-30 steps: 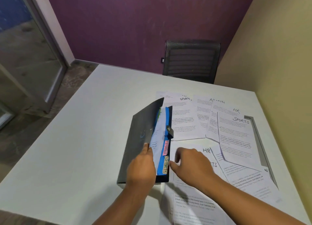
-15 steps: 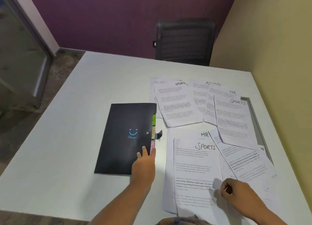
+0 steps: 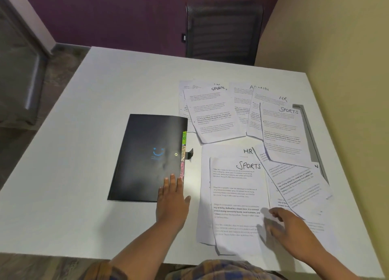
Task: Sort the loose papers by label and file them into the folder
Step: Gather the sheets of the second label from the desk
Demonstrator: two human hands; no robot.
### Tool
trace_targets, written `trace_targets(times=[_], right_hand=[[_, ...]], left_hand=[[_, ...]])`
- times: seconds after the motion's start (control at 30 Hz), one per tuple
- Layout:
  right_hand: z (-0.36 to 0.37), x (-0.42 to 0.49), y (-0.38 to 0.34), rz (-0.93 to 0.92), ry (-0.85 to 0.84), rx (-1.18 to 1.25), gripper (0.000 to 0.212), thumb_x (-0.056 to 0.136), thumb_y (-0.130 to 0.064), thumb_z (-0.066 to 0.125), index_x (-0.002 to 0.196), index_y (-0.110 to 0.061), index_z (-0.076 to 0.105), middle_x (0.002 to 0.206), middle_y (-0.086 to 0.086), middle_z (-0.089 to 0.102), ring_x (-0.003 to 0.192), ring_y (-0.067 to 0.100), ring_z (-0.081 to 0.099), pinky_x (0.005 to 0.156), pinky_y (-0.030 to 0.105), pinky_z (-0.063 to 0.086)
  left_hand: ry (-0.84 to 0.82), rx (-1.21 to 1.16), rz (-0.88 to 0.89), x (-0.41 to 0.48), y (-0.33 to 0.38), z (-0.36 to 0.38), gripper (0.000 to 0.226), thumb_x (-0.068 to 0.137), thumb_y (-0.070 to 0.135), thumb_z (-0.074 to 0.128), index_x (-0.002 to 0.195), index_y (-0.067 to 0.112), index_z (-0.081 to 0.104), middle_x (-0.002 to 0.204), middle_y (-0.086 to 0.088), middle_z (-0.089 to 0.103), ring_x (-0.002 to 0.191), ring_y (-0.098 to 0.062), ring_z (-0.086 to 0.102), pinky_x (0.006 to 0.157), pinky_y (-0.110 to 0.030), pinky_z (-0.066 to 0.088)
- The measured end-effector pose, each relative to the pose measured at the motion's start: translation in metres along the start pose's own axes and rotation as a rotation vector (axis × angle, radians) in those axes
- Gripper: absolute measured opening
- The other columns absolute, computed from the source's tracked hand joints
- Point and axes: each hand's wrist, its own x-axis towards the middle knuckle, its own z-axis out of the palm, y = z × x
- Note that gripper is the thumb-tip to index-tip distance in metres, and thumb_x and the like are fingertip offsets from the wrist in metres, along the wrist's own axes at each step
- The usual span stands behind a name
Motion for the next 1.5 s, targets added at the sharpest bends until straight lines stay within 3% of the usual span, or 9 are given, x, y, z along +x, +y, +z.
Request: trace_targets(times=[0.2, 0.33, 0.57, 0.77, 0.87, 0.97, 1.2, 1.37, 1.5], right_hand=[[-0.009, 0.010, 0.017, -0.069, -0.034, 0.029, 0.050, 0.092, -0.038, 0.062, 0.137, -0.020, 0.051, 0.140, -0.003, 0.055, 0.127, 0.014, 0.052, 0.104, 0.023, 0.038], [-0.025, 0.021, 0.043, -0.081, -0.097, 0.044, 0.056, 0.092, -0.031, 0.065, 0.142, -0.017, 0.045, 0.142, -0.001, 0.052, 0.130, 0.016, 0.049, 0.102, 0.021, 0.036], [-0.045, 0.040, 0.116, -0.039, -0.004, 0.121, 0.052, 0.089, -0.029, 0.068, 0.137, -0.022, 0.049, 0.141, -0.004, 0.054, 0.129, 0.016, 0.051, 0.099, 0.025, 0.039], [-0.050, 0.055, 0.175, -0.100, -0.001, 0.022, 0.066, 0.088, -0.040, 0.065, 0.146, -0.022, 0.039, 0.157, -0.006, 0.034, 0.142, 0.016, 0.036, 0.112, 0.029, 0.034], [-0.050, 0.058, 0.187, -0.118, -0.071, -0.063, 0.070, 0.089, -0.043, 0.059, 0.150, -0.024, 0.030, 0.165, -0.002, 0.019, 0.147, 0.019, 0.028, 0.115, 0.035, 0.033], [-0.046, 0.059, 0.193, -0.114, -0.144, -0.146, 0.078, 0.091, -0.045, 0.054, 0.156, -0.025, 0.018, 0.167, -0.003, 0.007, 0.151, 0.020, 0.018, 0.119, 0.037, 0.028], [-0.044, 0.069, 0.196, -0.160, -0.134, -0.203, 0.069, 0.090, -0.044, 0.055, 0.151, -0.026, 0.027, 0.167, -0.001, 0.013, 0.148, 0.022, 0.025, 0.115, 0.037, 0.036], [-0.041, 0.071, 0.200, -0.178, -0.119, -0.221, 0.067, 0.090, -0.044, 0.056, 0.150, -0.028, 0.029, 0.166, 0.000, 0.014, 0.147, 0.021, 0.027, 0.113, 0.036, 0.038], [-0.034, 0.069, 0.200, -0.167, -0.114, -0.248, 0.075, 0.092, -0.044, 0.055, 0.155, -0.026, 0.019, 0.168, 0.000, 0.007, 0.152, 0.023, 0.016, 0.118, 0.037, 0.032]], left_hand=[[0.108, -0.150, -0.017, -0.009, 0.015, 0.000, 0.070, 0.096, 0.032, 0.050, 0.155, 0.017, 0.016, 0.165, -0.002, 0.008, 0.152, -0.018, 0.010, 0.121, -0.033, 0.019], [0.159, -0.311, -0.091, -0.036, 0.060, -0.001, 0.063, 0.095, 0.043, 0.053, 0.151, 0.027, 0.030, 0.162, 0.009, 0.021, 0.148, -0.014, 0.024, 0.114, -0.036, 0.032], [0.174, -0.371, -0.156, -0.053, 0.131, 0.013, 0.058, 0.082, 0.044, 0.069, 0.133, 0.024, 0.050, 0.134, 0.003, 0.056, 0.119, -0.020, 0.056, 0.093, -0.038, 0.048], [0.121, -0.267, -0.188, -0.052, 0.150, 0.039, 0.053, 0.069, 0.049, 0.071, 0.113, 0.025, 0.053, 0.124, 0.002, 0.055, 0.115, -0.023, 0.055, 0.082, -0.040, 0.053], [0.121, -0.230, -0.305, -0.053, 0.148, 0.050, 0.075, 0.069, 0.051, 0.076, 0.130, 0.019, 0.046, 0.145, -0.004, 0.043, 0.131, -0.026, 0.045, 0.091, -0.045, 0.051], [0.165, -0.278, -0.395, -0.055, 0.152, 0.046, 0.075, 0.061, 0.051, 0.084, 0.114, 0.016, 0.046, 0.120, -0.002, 0.050, 0.116, -0.027, 0.052, 0.082, -0.045, 0.053], [0.168, -0.328, -0.582, -0.042, 0.142, 0.036, 0.075, 0.048, 0.054, 0.086, 0.102, 0.016, 0.051, 0.105, -0.005, 0.057, 0.097, -0.028, 0.060, 0.078, -0.042, 0.056], [0.090, -0.435, -0.617, -0.037, 0.139, 0.026, 0.063, 0.061, 0.036, 0.088, 0.103, 0.015, 0.047, 0.102, -0.008, 0.064, 0.091, -0.031, 0.063, 0.079, -0.042, 0.055], [0.080, -0.441, -0.665, -0.036, 0.139, 0.021, 0.075, 0.057, 0.033, 0.093, 0.114, 0.011, 0.049, 0.115, -0.013, 0.054, 0.103, -0.035, 0.059, 0.079, -0.042, 0.053]])
